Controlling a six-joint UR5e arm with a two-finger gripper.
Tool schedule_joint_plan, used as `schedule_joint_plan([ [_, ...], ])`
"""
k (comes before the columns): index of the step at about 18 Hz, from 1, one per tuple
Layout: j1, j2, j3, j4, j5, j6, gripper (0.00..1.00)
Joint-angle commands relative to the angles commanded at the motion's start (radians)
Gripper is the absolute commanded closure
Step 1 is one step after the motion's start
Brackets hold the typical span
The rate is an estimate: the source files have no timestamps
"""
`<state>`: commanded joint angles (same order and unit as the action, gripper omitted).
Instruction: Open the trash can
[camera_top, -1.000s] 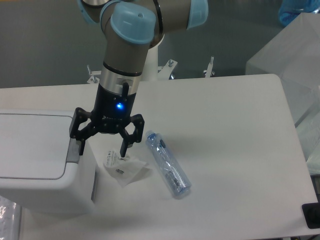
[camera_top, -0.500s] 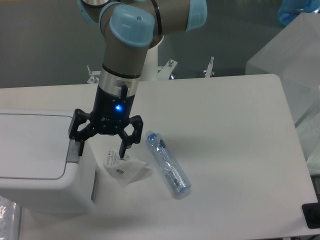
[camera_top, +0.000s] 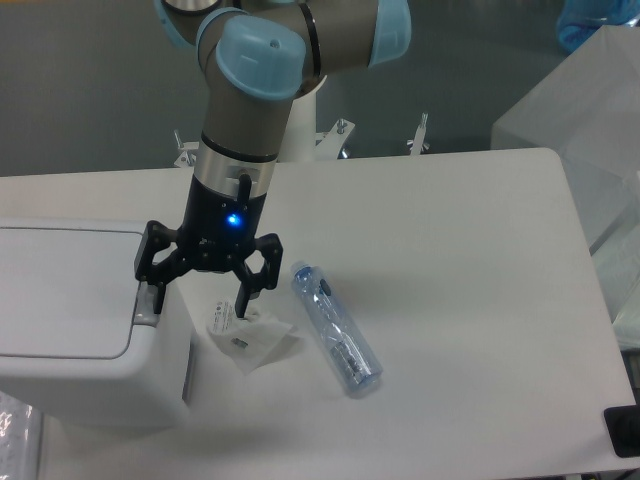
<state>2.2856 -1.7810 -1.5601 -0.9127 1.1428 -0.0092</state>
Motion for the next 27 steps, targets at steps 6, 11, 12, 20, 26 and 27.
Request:
schedule_joint_plan([
  [6, 0.0, 0.0, 0.0, 0.0, 0.0, 0.0, 0.0],
  [11, -0.002, -0.006, 0.002, 0.002, 0.0, 0.0, 0.0],
  [12, -0.002, -0.006, 0.002, 0.002, 0.0, 0.0, 0.0],
  [20, 0.0, 0.002, 0.072, 0.002, 0.003, 0.008, 0.0],
  [26, 0.075, 0.003, 0.159, 0.003, 0.057, 0.067, 0.0],
  [27, 0.098, 0.005, 0.164, 0.003, 0.069, 0.075, 0.0],
])
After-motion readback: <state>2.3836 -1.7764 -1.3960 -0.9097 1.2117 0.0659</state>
